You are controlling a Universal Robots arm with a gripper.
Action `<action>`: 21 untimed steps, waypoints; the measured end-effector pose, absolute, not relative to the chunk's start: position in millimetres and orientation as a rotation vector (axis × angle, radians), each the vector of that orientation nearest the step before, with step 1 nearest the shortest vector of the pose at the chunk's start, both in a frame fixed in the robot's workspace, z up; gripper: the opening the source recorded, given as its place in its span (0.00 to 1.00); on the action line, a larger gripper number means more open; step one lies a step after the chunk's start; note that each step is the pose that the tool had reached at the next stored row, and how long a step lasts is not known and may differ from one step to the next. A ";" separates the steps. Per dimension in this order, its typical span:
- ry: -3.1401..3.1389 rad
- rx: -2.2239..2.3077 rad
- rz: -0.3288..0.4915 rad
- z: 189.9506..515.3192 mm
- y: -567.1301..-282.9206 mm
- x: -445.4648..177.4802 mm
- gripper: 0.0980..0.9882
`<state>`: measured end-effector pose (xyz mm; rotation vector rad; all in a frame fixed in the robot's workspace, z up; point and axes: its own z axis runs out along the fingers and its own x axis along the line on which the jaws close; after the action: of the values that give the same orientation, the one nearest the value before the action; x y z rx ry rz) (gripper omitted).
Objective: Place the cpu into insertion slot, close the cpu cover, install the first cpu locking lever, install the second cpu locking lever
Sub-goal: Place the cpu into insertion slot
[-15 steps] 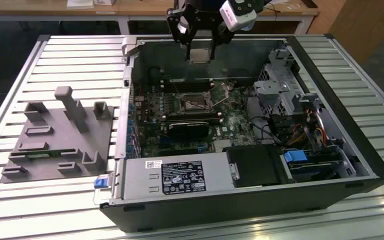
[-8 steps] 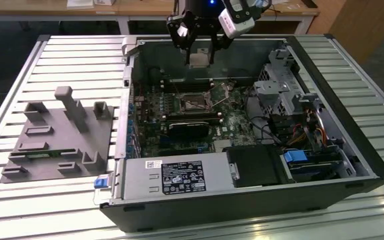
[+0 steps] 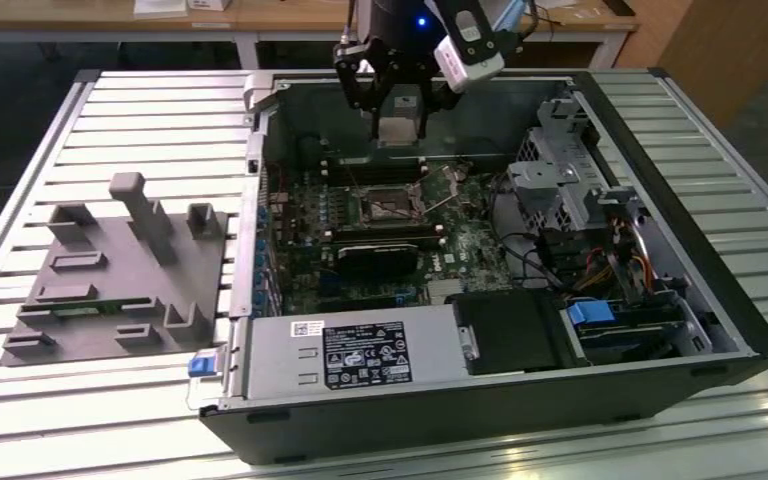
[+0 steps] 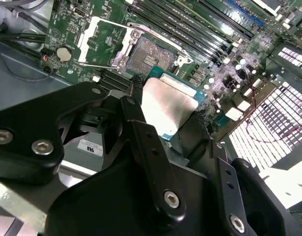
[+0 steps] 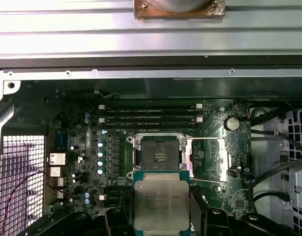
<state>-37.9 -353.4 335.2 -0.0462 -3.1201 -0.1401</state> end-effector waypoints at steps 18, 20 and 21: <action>-3.113 -0.309 -0.146 312.3 -353.4 -37.9 0.49; -3.108 -0.368 -0.146 310.3 -353.4 -37.9 0.49; -3.105 -0.395 -0.146 309.3 -353.4 -37.9 0.49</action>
<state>-37.9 -353.4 309.3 -0.3955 -3.1054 -0.1460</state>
